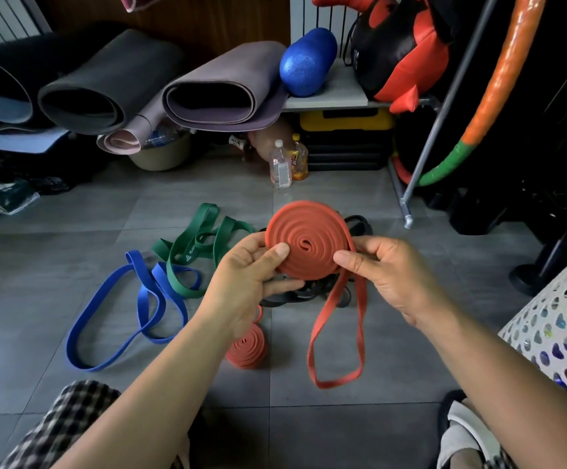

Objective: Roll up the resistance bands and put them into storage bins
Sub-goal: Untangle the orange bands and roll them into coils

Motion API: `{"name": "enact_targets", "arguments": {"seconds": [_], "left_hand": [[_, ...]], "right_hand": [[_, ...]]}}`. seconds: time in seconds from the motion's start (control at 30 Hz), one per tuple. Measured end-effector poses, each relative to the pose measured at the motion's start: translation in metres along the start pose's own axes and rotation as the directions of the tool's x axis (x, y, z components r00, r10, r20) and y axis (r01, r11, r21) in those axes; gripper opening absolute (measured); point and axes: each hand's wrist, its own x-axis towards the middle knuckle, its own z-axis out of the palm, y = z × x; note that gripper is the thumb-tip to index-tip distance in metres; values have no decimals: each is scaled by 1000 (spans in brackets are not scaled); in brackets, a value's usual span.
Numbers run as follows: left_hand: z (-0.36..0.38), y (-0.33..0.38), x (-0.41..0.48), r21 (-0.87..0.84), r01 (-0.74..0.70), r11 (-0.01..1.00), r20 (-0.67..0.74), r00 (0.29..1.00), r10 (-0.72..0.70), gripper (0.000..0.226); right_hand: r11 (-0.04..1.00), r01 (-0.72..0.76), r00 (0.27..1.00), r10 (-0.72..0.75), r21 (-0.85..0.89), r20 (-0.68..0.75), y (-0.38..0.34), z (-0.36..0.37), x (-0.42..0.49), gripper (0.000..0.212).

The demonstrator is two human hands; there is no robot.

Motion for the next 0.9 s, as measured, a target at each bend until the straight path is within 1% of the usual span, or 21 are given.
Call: {"name": "enact_targets", "arguments": {"seconds": [0.03, 0.07, 0.1, 0.13, 0.17, 0.2, 0.23, 0.27, 0.33, 0.37, 0.43, 0.5, 0.63, 0.77, 0.83, 0.9], "left_hand": [[-5, 1, 3, 176, -48, 983, -11, 999, 51, 18], [-10, 2, 6, 394, -134, 909, 8, 990, 143, 28], [-14, 4, 8, 585, -220, 780, 76, 973, 218, 40], [-17, 5, 9, 705, -291, 647, 161, 954, 253, 48], [-18, 5, 10, 764, -336, 550, 229, 939, 255, 47], [-18, 4, 9, 779, -345, 524, 253, 937, 241, 37], [-16, 4, 8, 764, -330, 555, 240, 943, 232, 26], [-15, 4, 8, 728, -316, 608, 211, 948, 240, 20], [-13, 4, 7, 634, -288, 718, 133, 955, 266, 26], [-12, 4, 6, 581, -269, 768, 96, 960, 263, 27], [-8, 4, 3, 465, -224, 857, 36, 971, 234, 24], [-4, 2, 1, 378, -190, 906, -7, 978, 208, 24], [1, 1, 2, 338, -179, 924, -74, 974, 216, 22], [7, -2, 0, 258, -183, 949, -125, 967, 220, 20], [10, -3, -2, 200, -162, 966, -132, 973, 190, 17], [9, -2, -2, 192, -123, 974, -98, 985, 144, 16]], "right_hand": [[994, 6, 1000, -7, -110, -2, 0, -2, 0, 13], [963, 23, 1000, -25, -267, -3, 2, -4, 0, 8], [900, 49, 999, -49, -432, 11, 3, -5, 0, 9], [817, 84, 996, -73, -570, 43, 4, -5, -2, 14], [752, 119, 993, -89, -649, 78, 4, -4, -3, 18], [731, 146, 989, -108, -667, 98, 4, -3, -3, 20], [737, 166, 986, -124, -655, 110, 3, -2, -4, 21], [782, 164, 986, -125, -601, 106, 3, -2, -4, 21], [922, 100, 994, -78, -373, 74, -1, -2, -4, 20], [966, 74, 996, -61, -248, 61, -4, -3, -4, 20], [998, 50, 998, -48, -49, 33, -8, -3, -2, 18], [998, 41, 999, -41, 43, -1, -11, -3, -1, 18], [998, 12, 1000, -10, 60, -22, -9, -4, 0, 17], [997, 46, 998, -44, 60, -42, -7, -5, 1, 18], [996, 35, 997, -29, 87, -67, -7, -6, 2, 17], [999, 39, 997, -37, 34, -64, -6, -7, 1, 16]]}}
